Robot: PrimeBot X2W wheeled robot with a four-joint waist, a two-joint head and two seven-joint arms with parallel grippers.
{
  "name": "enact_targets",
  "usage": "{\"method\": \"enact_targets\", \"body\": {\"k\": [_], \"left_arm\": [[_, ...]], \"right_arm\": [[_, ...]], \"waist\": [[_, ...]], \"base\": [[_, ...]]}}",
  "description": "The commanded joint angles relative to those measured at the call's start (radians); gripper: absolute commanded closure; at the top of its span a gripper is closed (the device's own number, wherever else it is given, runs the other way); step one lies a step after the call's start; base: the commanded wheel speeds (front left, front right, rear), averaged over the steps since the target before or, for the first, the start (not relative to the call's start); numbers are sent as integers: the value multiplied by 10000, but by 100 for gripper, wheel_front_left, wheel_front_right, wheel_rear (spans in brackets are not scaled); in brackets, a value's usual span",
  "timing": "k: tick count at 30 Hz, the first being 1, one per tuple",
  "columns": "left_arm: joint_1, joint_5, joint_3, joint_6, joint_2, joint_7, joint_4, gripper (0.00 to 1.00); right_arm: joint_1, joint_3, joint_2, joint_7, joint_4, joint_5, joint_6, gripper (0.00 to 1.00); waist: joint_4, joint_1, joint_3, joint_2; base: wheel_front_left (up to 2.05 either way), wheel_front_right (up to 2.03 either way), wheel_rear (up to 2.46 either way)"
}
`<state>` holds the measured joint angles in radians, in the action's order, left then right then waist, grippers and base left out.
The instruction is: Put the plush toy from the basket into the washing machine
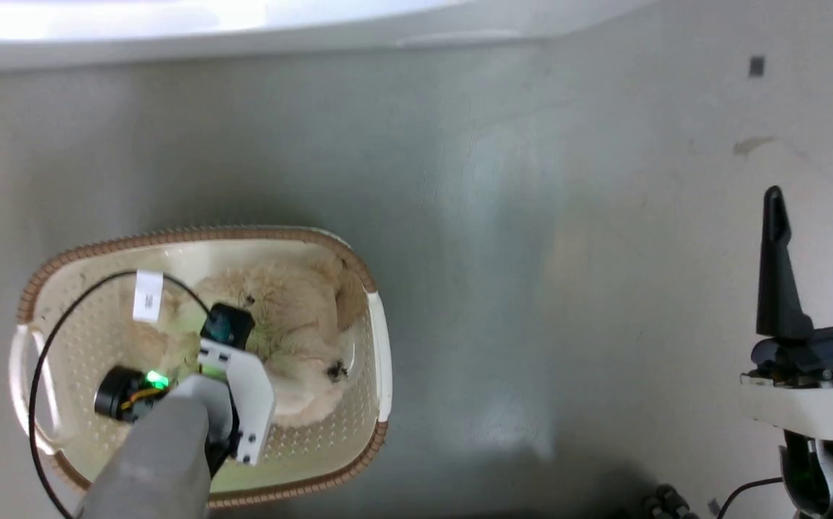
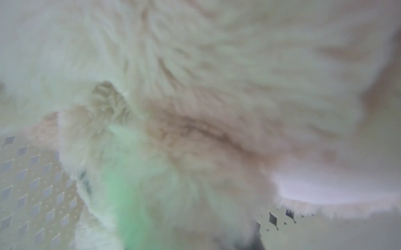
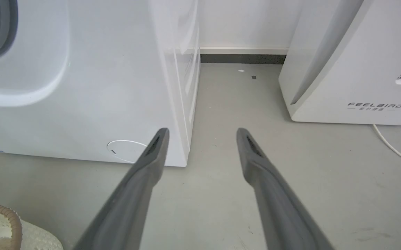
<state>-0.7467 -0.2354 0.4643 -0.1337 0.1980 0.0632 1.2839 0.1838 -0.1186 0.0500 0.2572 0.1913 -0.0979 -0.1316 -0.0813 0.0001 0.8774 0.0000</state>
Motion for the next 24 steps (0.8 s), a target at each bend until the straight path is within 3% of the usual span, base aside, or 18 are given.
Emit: {"method": "enact_targets", "body": {"k": [1, 15, 24], "left_arm": [[196, -83, -18, 31, 20, -70, 68, 100], [2151, -1264, 115, 31, -334, -1702, 26, 100], [3171, -2007, 698, 31, -569, -2846, -587, 100]], "right_arm": [[189, -20, 2, 45, -15, -68, 9, 0], [-562, -11, 2, 45, -1049, -165, 9, 0], [-1302, -54, 2, 45, -1319, -254, 9, 0]], "waist": [[-13, -1, -512, 0], [146, -1, -4316, 0], [563, -1, -6091, 0]], "base": [[0, 0, 0], [0, 0, 0], [0, 0, 0]]}}
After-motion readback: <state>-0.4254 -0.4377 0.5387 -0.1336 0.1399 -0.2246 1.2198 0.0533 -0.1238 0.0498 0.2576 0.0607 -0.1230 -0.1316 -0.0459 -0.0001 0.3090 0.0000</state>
